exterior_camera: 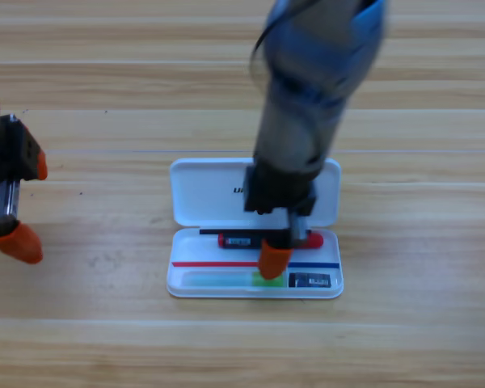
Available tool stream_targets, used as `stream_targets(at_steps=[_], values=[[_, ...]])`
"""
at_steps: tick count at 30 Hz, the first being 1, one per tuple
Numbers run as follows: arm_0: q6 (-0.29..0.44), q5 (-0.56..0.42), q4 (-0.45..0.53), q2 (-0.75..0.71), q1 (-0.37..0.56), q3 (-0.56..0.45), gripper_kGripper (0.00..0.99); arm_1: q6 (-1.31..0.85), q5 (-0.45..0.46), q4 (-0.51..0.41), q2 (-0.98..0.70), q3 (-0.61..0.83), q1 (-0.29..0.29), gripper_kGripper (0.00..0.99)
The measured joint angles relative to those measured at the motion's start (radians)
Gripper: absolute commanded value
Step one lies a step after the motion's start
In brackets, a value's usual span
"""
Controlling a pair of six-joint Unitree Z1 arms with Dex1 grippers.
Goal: Clean up eraser and pencils
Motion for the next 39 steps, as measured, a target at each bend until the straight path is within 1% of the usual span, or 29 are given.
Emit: stream_targets(at_steps=[2, 4, 6, 8, 9, 11, 12, 14, 17, 18, 19, 20, 21, 22, 24, 25, 27, 33, 39], values=[[0.0, 0.0, -0.01, 0.0, 0.0, -0.001, 0.99, 0.006, 0.065, -0.002, -0.095, 0.061, 0.001, 0.959], [0.0, -0.001, -0.021, 0.0, 0.006, -0.007, 0.99, 0.038, 0.122, -0.034, -0.211, 0.151, 0.002, 0.962], [-0.003, -0.003, -0.05, 0.0, 0.02, -0.023, 0.99, 0.067, 0.18, -0.114, -0.348, 0.291, 0.002, 0.968], [-0.003, -0.01, -0.096, 0.0, 0.044, -0.044, 0.99, 0.117, 0.224, -0.22, -0.49, 0.439, 0.002, 0.973], [-0.003, -0.014, -0.119, -0.001, 0.057, -0.052, 0.99, 0.138, 0.244, -0.268, -0.547, 0.499, 0.002, 0.973], [-0.003, -0.027, -0.179, -0.001, 0.091, -0.055, 0.986, 0.172, 0.269, -0.337, -0.659, 0.592, 0.002, 0.976], [-0.003, -0.039, -0.208, -0.001, 0.109, -0.055, 0.977, 0.186, 0.278, -0.356, -0.701, 0.623, 0.002, 0.976], [-0.003, -0.067, -0.258, 0.0, 0.153, -0.057, 0.925, 0.205, 0.317, -0.367, -0.786, 0.667, 0.002, 0.976], [-0.002, -0.146, -0.326, 0.011, 0.227, -0.067, 0.842, 0.234, 0.357, -0.403, -0.879, 0.724, 0.002, 0.979], [-0.002, -0.186, -0.36, 0.023, 0.254, -0.073, 0.796, 0.236, 0.357, -0.42, -0.901, 0.741, 0.002, 0.98], [-0.002, -0.229, -0.394, 0.035, 0.286, -0.076, 0.726, 0.237, 0.358, -0.432, -0.914, 0.756, 0.002, 0.98], [-0.002, -0.264, -0.419, 0.048, 0.308, -0.076, 0.635, 0.239, 0.358, -0.439, -0.923, 0.768, 0.002, 0.98], [-0.002, -0.3, -0.445, 0.062, 0.333, -0.075, 0.525, 0.24, 0.359, -0.442, -0.925, 0.772, 0.002, 0.98], [-0.002, -0.339, -0.467, 0.08, 0.356, -0.075, 0.385, 0.241, 0.363, -0.444, -0.926, 0.773, 0.002, 0.98], [0.005, -0.401, -0.503, 0.113, 0.393, -0.07, 0.052, 0.243, 0.379, -0.445, -0.926, 0.773, 0.002, 0.98], [0.018, -0.43, -0.53, 0.128, 0.409, -0.058, 0.0, 0.247, 0.387, -0.445, -0.926, 0.773, 0.002, 0.98], [0.047, -0.474, -0.585, 0.149, 0.428, -0.025, 0.0, 0.258, 0.4, -0.445, -0.926, 0.773, 0.002, 0.98], [0.051, -0.618, -0.753, 0.226, 0.436, 0.123, 0.0, 0.27, 0.406, -0.449, -0.927, 0.773, 0.002, 0.98], [0.052, -0.716, -0.764, 0.364, 0.436, 0.137, 0.0, 0.27, 0.406, -0.449, -0.927, 0.773, 0.002, 0.98]])
